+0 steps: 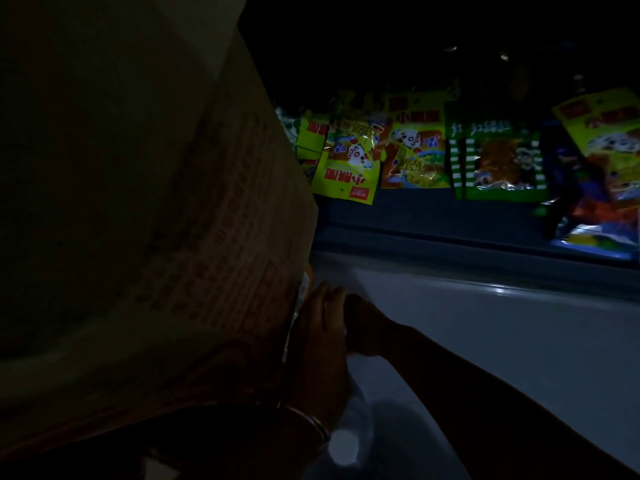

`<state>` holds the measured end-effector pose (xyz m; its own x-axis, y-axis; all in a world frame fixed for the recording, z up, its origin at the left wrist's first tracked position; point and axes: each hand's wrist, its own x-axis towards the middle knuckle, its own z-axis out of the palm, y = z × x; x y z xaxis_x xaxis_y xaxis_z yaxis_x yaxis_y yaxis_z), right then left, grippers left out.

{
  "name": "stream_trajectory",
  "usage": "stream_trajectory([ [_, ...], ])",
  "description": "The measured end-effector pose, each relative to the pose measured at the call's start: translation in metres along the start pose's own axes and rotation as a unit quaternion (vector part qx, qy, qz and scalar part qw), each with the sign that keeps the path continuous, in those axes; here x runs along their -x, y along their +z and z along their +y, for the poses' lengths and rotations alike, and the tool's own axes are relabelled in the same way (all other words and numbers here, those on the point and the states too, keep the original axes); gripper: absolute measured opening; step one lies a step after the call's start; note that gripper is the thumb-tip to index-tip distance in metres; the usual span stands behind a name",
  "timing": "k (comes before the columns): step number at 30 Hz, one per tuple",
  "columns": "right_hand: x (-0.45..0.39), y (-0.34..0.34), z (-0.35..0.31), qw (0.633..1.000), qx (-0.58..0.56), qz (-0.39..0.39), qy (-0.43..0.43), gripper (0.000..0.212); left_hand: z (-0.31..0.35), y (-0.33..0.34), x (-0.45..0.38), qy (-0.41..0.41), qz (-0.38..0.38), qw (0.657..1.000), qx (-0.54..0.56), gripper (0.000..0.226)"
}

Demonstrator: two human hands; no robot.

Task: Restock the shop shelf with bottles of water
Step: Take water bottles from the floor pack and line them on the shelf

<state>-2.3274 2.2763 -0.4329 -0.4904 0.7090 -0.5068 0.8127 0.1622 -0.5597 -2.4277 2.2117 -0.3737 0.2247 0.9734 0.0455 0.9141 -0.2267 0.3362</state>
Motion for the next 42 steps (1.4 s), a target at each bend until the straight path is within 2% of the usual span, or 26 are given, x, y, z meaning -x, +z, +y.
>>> stream_trajectory([
  [2, -0.007, 0.004, 0.003, 0.999, -0.029, 0.014, -0.009, 0.063, -0.002, 0.003, -0.005, -0.003, 0.051, 0.998, -0.021, 0.052],
  [3, -0.007, 0.004, 0.004, 0.998, -0.050, 0.027, -0.012, 0.061, -0.003, 0.003, -0.007, -0.009, 0.063, 0.998, -0.016, 0.046],
  [7, 0.006, -0.001, 0.007, 0.990, -0.110, 0.084, -0.024, 0.069, -0.004, 0.001, -0.007, 0.004, 0.028, 1.000, 0.012, 0.052],
  [10, 0.030, -0.014, 0.011, 0.985, -0.141, 0.095, -0.019, 0.071, 0.003, -0.009, -0.010, 0.008, 0.038, 0.999, -0.001, 0.053],
  [12, 0.053, -0.029, 0.014, 0.979, -0.172, 0.112, -0.005, 0.070, 0.018, -0.027, -0.014, 0.008, 0.020, 1.000, -0.005, 0.076],
  [13, 0.065, -0.038, 0.015, 0.976, -0.177, 0.123, 0.001, 0.071, 0.027, -0.039, -0.014, -0.003, 0.012, 1.000, 0.018, 0.072],
  [15, 0.095, -0.059, 0.013, 0.973, -0.183, 0.139, 0.015, 0.071, 0.051, -0.067, -0.014, -0.007, -0.001, 0.998, 0.069, 0.048],
  [17, 0.126, -0.084, 0.004, 0.969, -0.197, 0.149, 0.021, 0.072, 0.073, -0.091, -0.016, 0.006, 0.011, 0.995, 0.095, 0.048],
  [22, 0.219, -0.166, -0.045, 0.959, -0.221, 0.177, 0.012, 0.072, 0.140, -0.191, -0.023, 0.032, 0.017, 0.996, 0.087, 0.053],
  [23, 0.238, -0.185, -0.058, 0.955, -0.230, 0.186, 0.010, 0.071, 0.149, -0.209, -0.025, 0.047, 0.021, 0.992, 0.114, 0.058],
  [25, 0.275, -0.224, -0.085, 0.946, -0.256, 0.199, -0.012, 0.073, 0.168, -0.254, -0.027, 0.045, -0.058, 0.980, 0.186, 0.073],
  [27, 0.310, -0.266, -0.115, 0.945, -0.255, 0.202, -0.034, 0.073, 0.191, -0.306, -0.031, 0.065, -0.076, 0.970, 0.224, 0.072],
  [31, 0.378, -0.354, -0.177, 0.944, -0.235, 0.221, -0.073, 0.075, 0.230, -0.417, -0.046, 0.066, -0.076, 0.979, 0.178, 0.070],
  [35, 0.440, -0.437, -0.243, 0.942, -0.194, 0.253, -0.102, 0.062, 0.261, -0.539, -0.058, 0.088, -0.121, 0.932, 0.330, 0.079],
  [39, 0.499, -0.519, -0.314, 0.933, -0.149, 0.298, -0.139, 0.050, 0.293, -0.663, -0.070, 0.107, -0.120, 0.920, 0.357, 0.079],
  [42, 0.534, -0.577, -0.371, 0.920, -0.142, 0.323, -0.172, 0.050, 0.311, -0.752, -0.080, 0.133, -0.110, 0.908, 0.382, 0.067],
])
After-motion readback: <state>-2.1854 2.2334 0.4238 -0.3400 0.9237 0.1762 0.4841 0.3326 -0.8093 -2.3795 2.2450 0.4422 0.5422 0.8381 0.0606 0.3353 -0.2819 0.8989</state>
